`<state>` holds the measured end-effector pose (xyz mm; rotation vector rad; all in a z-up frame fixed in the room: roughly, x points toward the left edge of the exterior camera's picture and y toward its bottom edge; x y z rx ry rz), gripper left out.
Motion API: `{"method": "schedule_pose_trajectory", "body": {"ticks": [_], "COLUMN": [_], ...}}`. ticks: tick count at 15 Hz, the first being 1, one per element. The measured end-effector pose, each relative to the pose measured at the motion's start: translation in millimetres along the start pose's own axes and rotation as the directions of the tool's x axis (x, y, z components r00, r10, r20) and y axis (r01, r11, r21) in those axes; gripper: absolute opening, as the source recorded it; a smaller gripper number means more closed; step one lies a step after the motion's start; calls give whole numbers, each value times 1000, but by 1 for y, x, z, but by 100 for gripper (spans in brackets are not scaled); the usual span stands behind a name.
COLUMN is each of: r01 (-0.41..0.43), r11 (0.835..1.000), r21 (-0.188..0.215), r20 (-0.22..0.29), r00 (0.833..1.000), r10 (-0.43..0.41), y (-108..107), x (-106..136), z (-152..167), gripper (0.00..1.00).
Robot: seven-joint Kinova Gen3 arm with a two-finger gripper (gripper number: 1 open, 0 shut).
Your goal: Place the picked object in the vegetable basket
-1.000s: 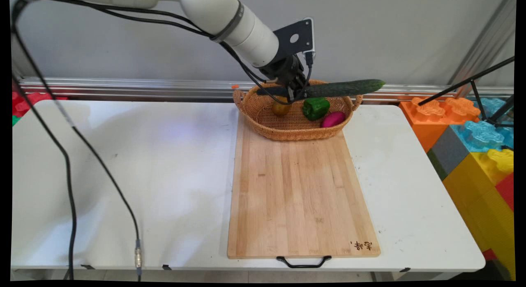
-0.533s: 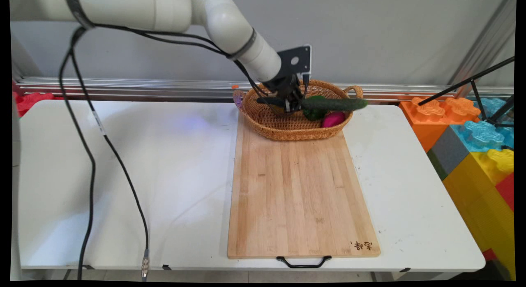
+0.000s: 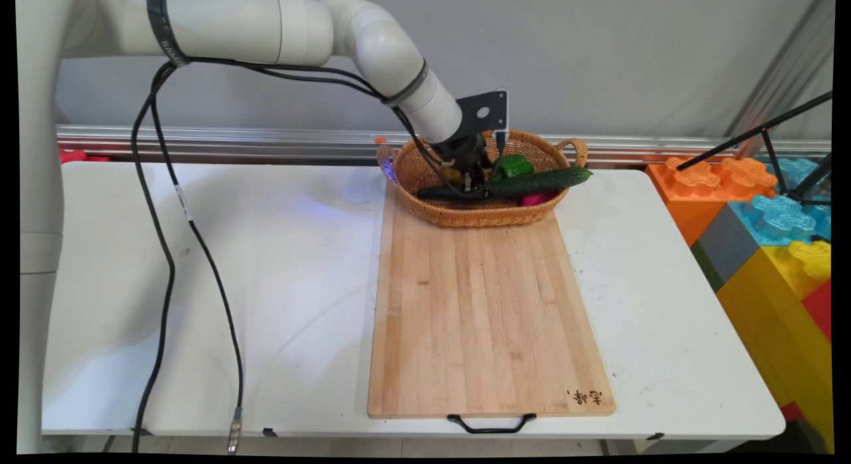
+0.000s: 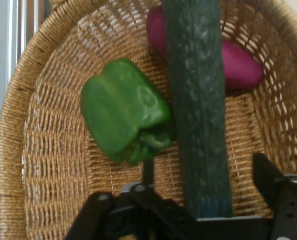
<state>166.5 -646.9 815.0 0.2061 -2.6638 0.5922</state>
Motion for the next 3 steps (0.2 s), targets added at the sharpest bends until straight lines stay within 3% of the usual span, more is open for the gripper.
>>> {"method": "schedule_pose_trajectory", "body": {"ticks": [3], "r01": [43], "r11": [999], "r21": [-9], "r20": [-24], "r00": [999], "r10": [-43], "y": [-2], "x": [13], "z": [-13], "gripper": [100]}}
